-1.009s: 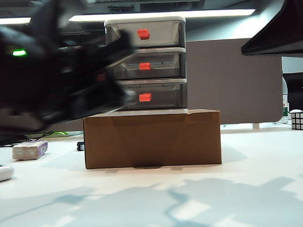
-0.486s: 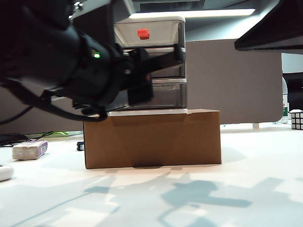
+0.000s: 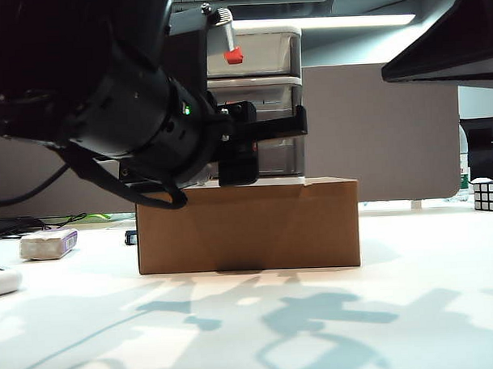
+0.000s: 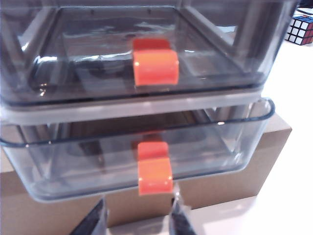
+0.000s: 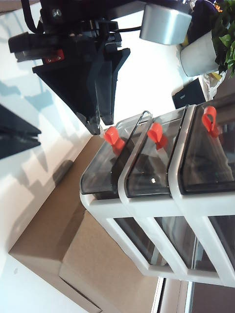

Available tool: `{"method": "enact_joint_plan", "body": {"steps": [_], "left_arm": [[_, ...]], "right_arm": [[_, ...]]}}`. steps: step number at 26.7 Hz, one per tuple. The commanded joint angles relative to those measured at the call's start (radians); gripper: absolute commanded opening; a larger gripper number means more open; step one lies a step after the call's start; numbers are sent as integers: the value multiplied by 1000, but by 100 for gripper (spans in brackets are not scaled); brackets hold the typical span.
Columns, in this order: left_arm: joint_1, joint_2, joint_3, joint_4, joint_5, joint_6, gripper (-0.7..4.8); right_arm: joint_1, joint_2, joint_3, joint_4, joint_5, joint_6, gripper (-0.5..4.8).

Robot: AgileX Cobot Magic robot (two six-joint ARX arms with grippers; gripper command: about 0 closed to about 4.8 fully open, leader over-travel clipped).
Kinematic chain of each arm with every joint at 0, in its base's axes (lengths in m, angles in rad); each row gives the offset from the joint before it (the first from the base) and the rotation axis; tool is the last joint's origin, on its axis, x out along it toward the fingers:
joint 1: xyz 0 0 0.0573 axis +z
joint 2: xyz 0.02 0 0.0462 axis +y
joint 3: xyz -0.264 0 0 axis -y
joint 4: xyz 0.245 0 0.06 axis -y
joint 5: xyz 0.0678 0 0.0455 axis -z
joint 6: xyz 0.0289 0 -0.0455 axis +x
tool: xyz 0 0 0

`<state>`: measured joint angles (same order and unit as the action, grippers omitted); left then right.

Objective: Open the third layer of the drawer on the table, pick up the earphone case on the table and put it in, and finally close the drawer.

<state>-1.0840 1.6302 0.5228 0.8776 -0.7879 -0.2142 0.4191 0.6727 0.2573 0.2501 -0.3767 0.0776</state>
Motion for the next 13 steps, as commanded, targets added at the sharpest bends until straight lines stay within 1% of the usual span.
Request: {"method": "enact_joint_plan", "body": {"steps": [1, 9, 10, 13], "left_arm": [[3, 0, 16, 11, -1, -2, 156], [33, 16, 25, 22, 11, -3, 155], [33, 16, 25, 23, 32, -3, 155], [33, 16, 25, 34, 37, -3, 155]], "right_arm": [[0, -2, 3, 24, -3, -4, -5], [0, -2, 3, 24, -3, -4, -5], [0, -2, 3, 24, -3, -4, -5], [0, -2, 3, 24, -3, -4, -5]]}}
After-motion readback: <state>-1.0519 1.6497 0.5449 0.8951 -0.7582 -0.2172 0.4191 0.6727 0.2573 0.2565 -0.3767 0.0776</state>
